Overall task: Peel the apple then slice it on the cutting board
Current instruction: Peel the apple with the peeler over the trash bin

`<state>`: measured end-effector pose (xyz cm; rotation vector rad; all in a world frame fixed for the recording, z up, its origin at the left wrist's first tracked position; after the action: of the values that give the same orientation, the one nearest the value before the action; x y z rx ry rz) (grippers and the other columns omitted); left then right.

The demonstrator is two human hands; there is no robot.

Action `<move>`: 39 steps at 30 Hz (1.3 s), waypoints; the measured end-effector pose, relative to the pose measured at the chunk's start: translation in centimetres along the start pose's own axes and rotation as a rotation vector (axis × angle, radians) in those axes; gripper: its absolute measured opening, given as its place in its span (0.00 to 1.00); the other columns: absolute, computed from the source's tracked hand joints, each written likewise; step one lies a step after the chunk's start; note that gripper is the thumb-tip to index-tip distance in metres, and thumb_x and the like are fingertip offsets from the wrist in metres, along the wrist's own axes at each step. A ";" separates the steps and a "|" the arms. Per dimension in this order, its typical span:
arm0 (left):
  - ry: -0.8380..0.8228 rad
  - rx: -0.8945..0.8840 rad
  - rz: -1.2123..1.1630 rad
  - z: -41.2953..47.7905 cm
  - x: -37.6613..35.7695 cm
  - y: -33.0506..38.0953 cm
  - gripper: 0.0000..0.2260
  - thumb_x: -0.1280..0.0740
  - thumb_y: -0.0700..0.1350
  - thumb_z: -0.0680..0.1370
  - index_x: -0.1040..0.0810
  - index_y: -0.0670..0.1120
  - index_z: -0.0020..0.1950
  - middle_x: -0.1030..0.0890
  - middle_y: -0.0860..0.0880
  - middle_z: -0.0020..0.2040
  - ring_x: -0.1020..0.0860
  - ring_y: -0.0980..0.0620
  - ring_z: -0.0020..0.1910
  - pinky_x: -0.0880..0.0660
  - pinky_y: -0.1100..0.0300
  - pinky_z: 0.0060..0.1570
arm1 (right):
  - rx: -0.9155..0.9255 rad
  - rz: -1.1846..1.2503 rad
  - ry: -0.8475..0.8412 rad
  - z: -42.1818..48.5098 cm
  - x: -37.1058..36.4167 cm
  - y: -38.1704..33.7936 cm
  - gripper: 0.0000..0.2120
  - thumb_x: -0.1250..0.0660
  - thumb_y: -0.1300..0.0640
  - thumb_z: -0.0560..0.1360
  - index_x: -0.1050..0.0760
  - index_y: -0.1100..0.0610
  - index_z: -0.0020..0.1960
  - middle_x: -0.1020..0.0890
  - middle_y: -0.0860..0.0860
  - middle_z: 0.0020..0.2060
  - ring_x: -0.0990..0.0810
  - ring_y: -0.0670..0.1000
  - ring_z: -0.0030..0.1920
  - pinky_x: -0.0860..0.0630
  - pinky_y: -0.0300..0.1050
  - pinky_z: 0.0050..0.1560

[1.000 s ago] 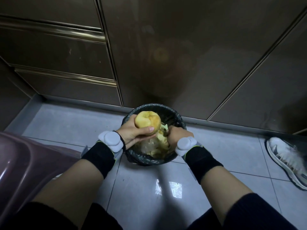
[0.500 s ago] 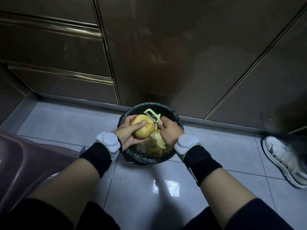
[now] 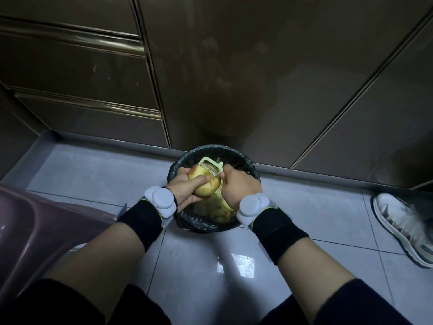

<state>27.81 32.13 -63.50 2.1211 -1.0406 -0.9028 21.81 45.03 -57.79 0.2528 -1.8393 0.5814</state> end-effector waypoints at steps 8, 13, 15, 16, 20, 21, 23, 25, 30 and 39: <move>0.015 -0.021 0.006 -0.4 0.1 0.6 0.21 0.33 0.34 0.77 0.37 0.46 0.65 0.28 0.45 0.60 0.22 0.43 0.57 0.21 0.40 0.49 | -0.211 0.025 -0.345 0.4 -3.9 3.5 0.11 0.38 0.59 0.72 0.22 0.56 0.52 0.17 0.54 0.49 0.19 0.57 0.46 0.22 0.45 0.47; 0.064 -0.132 0.205 0.0 0.9 0.3 0.29 0.28 0.34 0.72 0.35 0.46 0.70 0.27 0.43 0.64 0.24 0.47 0.59 0.23 0.52 0.56 | -0.230 0.053 -0.195 1.1 -2.4 3.6 0.11 0.40 0.55 0.75 0.26 0.56 0.55 0.18 0.54 0.49 0.20 0.57 0.45 0.27 0.44 0.42; 0.041 -0.115 0.239 -0.1 1.0 0.1 0.31 0.25 0.35 0.69 0.32 0.47 0.68 0.24 0.44 0.61 0.24 0.46 0.60 0.25 0.50 0.60 | -0.223 0.074 -0.176 1.2 -1.8 3.9 0.11 0.42 0.54 0.78 0.29 0.55 0.58 0.19 0.55 0.50 0.20 0.58 0.50 0.29 0.46 0.44; 0.034 -0.105 0.258 -0.2 1.0 0.1 0.29 0.25 0.35 0.68 0.31 0.47 0.66 0.23 0.45 0.58 0.24 0.45 0.60 0.25 0.49 0.61 | -0.206 0.084 -0.174 1.3 -1.6 4.0 0.11 0.44 0.53 0.79 0.30 0.55 0.58 0.20 0.55 0.51 0.21 0.59 0.51 0.29 0.47 0.45; 0.055 -0.111 0.393 -0.3 1.2 0.0 0.33 0.23 0.41 0.58 0.29 0.48 0.61 0.23 0.46 0.54 0.23 0.43 0.58 0.25 0.46 0.61 | -0.123 0.137 -0.141 1.4 -1.0 4.6 0.14 0.49 0.48 0.82 0.31 0.57 0.54 0.20 0.59 0.51 0.22 0.61 0.50 0.26 0.50 0.48; 0.077 -0.112 0.458 -0.3 1.4 -0.1 0.36 0.23 0.45 0.55 0.30 0.50 0.61 0.23 0.47 0.54 0.23 0.43 0.58 0.25 0.45 0.61 | -0.108 0.144 -0.144 1.3 -0.9 4.7 0.14 0.50 0.48 0.82 0.31 0.57 0.54 0.20 0.59 0.50 0.22 0.61 0.50 0.26 0.51 0.49; 0.116 -0.113 0.573 0.1 2.0 -0.4 0.39 0.23 0.53 0.50 0.31 0.53 0.59 0.24 0.48 0.55 0.23 0.43 0.57 0.24 0.44 0.59 | -0.078 0.143 -0.131 1.0 -0.6 4.5 0.14 0.50 0.48 0.82 0.31 0.56 0.53 0.20 0.59 0.50 0.22 0.61 0.50 0.25 0.52 0.50; 0.135 -0.105 0.604 0.2 2.2 -0.4 0.40 0.24 0.57 0.48 0.32 0.55 0.59 0.24 0.49 0.55 0.23 0.43 0.56 0.24 0.43 0.58 | -0.046 0.153 -0.110 0.5 -0.2 3.9 0.14 0.51 0.47 0.83 0.33 0.56 0.52 0.20 0.59 0.49 0.22 0.61 0.49 0.25 0.52 0.49; 0.117 -0.130 0.629 -0.3 1.1 0.3 0.43 0.24 0.61 0.49 0.32 0.51 0.61 0.23 0.51 0.55 0.23 0.48 0.57 0.26 0.49 0.62 | 0.020 0.179 -0.095 -1.2 0.2 1.9 0.10 0.51 0.48 0.83 0.38 0.53 0.48 0.20 0.59 0.47 0.22 0.62 0.47 0.26 0.52 0.47; 0.096 -0.114 0.448 -0.4 1.1 0.1 0.33 0.20 0.53 0.55 0.27 0.57 0.58 0.21 0.49 0.58 0.21 0.45 0.58 0.23 0.44 0.59 | -0.090 0.062 -0.036 -0.9 0.1 2.3 0.14 0.51 0.48 0.83 0.32 0.56 0.55 0.20 0.57 0.50 0.22 0.61 0.49 0.31 0.48 0.42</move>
<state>28.66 31.25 -63.55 1.7185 -1.3096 -0.6187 21.52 47.48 -58.07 0.1469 -1.9083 0.5384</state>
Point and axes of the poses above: each hand's wrist, its own z-axis towards the middle knuckle, its own x-axis out of the back of the hand, y = z × x, the point moved 4 cm from there along z, towards the middle knuckle
